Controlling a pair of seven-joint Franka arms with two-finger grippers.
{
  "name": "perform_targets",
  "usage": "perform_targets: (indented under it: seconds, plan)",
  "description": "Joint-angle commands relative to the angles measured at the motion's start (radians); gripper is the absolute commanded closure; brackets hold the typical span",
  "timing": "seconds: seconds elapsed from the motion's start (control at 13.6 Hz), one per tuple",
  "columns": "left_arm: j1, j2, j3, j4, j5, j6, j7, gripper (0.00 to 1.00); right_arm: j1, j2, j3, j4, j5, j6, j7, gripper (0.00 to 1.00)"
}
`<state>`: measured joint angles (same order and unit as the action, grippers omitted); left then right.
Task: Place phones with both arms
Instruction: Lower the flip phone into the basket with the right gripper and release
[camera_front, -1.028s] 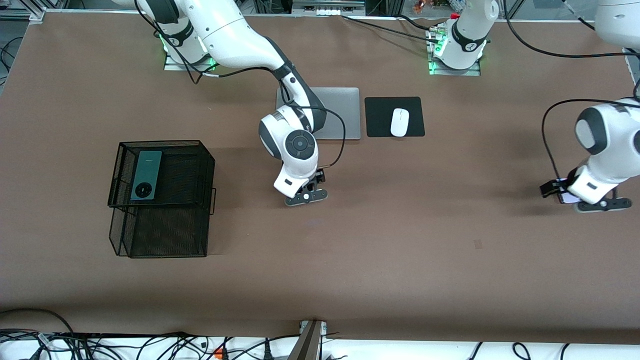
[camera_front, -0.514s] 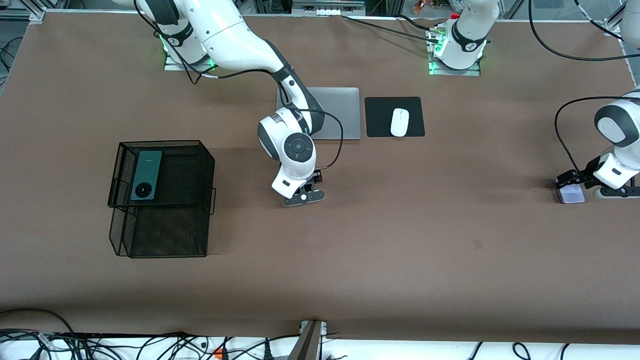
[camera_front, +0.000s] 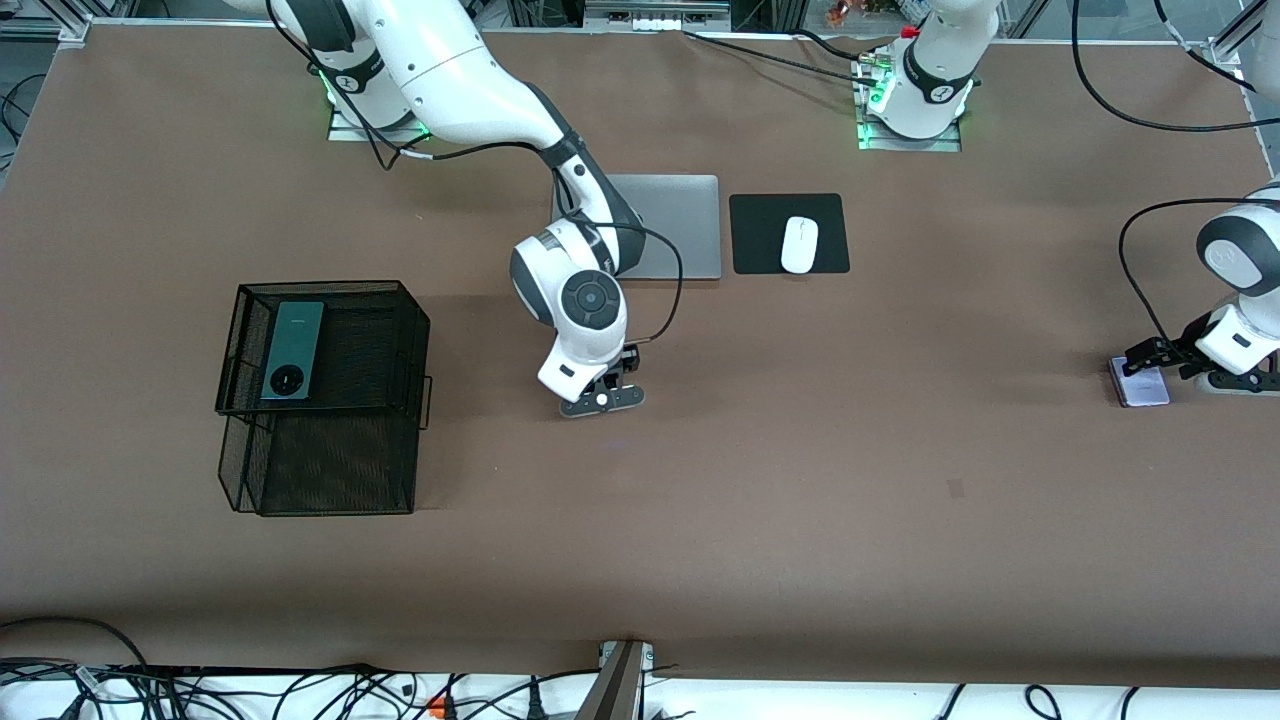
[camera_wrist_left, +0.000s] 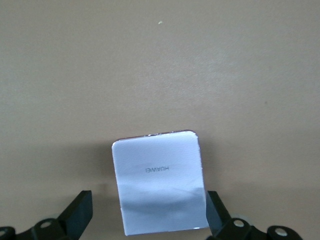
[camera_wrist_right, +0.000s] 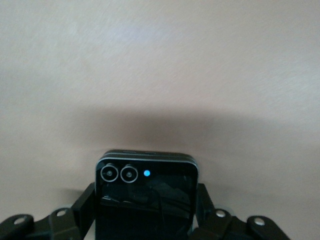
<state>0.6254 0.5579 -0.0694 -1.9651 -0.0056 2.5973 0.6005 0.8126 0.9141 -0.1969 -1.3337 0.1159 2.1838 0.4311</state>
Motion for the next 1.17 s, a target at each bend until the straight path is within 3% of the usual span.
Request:
perform_targets:
  seconds: [0.0, 0.37, 0.51, 0.66, 0.88, 1.1]
  plan:
    - [0.011, 0.033, -0.015, 0.026, -0.027, 0.024, 0.042, 0.00, -0.068, -0.122, -0.007, -0.007, -0.005, -0.102, -0.017, 1.00]
    - [0.013, 0.048, -0.017, 0.026, -0.028, 0.038, 0.042, 0.00, -0.130, -0.317, -0.172, -0.015, -0.002, -0.359, -0.167, 1.00]
    - [0.016, 0.062, -0.017, 0.026, -0.030, 0.052, 0.042, 0.00, -0.165, -0.384, -0.220, -0.076, 0.001, -0.409, -0.268, 1.00]
    - [0.019, 0.065, -0.017, 0.026, -0.031, 0.063, 0.041, 0.00, -0.184, -0.469, -0.237, -0.213, 0.002, -0.366, -0.326, 1.00]
    - [0.013, 0.062, -0.018, 0.028, -0.031, 0.063, 0.015, 0.00, -0.184, -0.611, -0.262, -0.477, 0.001, -0.178, -0.385, 1.00]
    - [0.011, 0.063, -0.018, 0.028, -0.031, 0.063, 0.012, 0.00, -0.184, -0.662, -0.262, -0.666, 0.002, 0.020, -0.384, 1.00]
